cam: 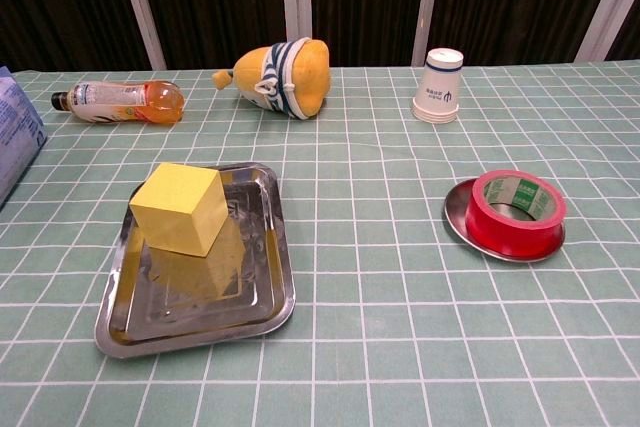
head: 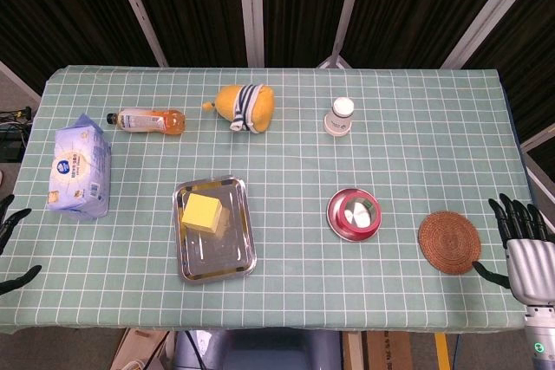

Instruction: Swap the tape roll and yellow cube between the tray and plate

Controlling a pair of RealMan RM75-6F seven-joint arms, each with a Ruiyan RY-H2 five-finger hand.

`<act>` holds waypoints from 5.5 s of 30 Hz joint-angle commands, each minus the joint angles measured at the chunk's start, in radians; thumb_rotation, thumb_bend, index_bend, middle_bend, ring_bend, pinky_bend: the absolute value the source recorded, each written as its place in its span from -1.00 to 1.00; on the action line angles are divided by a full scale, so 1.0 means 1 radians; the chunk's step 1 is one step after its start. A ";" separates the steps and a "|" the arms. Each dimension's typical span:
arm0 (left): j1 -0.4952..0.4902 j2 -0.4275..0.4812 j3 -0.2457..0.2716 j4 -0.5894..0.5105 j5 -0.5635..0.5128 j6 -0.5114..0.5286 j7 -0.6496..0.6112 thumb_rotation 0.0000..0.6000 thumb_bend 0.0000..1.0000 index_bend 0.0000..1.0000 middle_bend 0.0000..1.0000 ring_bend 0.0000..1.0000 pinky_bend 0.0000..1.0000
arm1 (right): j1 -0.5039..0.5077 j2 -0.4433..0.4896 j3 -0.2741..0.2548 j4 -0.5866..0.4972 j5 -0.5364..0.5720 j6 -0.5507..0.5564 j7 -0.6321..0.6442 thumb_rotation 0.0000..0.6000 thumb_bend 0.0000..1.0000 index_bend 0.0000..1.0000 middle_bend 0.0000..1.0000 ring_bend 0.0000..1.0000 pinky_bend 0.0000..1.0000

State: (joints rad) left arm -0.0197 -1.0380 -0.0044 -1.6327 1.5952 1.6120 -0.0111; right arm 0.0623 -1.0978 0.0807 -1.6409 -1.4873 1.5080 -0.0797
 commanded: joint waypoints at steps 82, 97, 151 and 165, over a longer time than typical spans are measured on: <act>-0.029 -0.079 -0.059 0.001 -0.093 -0.040 0.074 1.00 -0.71 -0.70 -1.00 -1.00 -0.96 | 0.561 -0.332 0.092 0.019 0.560 -0.582 -0.394 1.00 -0.84 -0.53 -0.43 -0.12 -0.64; -0.025 -0.073 -0.060 -0.005 -0.099 -0.041 0.068 1.00 -0.71 -0.70 -1.00 -1.00 -0.96 | 0.640 -0.380 0.165 0.030 0.473 -0.534 -0.372 1.00 -0.55 -0.37 -0.33 0.03 -0.42; -0.498 -0.210 -0.175 -0.144 -0.335 -0.674 0.277 1.00 -0.80 -0.73 -1.00 -1.00 -0.96 | 0.078 0.093 -0.192 -0.217 0.104 -0.037 0.007 1.00 -1.00 -1.00 -1.00 -1.00 -1.00; -0.616 -0.383 -0.164 -0.029 -0.476 -0.728 0.422 1.00 -0.78 -0.73 -0.95 -1.00 -0.86 | 0.059 0.083 -0.140 -0.221 0.170 -0.064 -0.022 1.00 -1.00 -1.00 -1.00 -1.00 -1.00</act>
State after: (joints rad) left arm -0.6241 -1.4070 -0.1730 -1.6753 1.1288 0.8912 0.3984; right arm 0.1216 -1.0145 -0.0594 -1.8615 -1.3173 1.4441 -0.1022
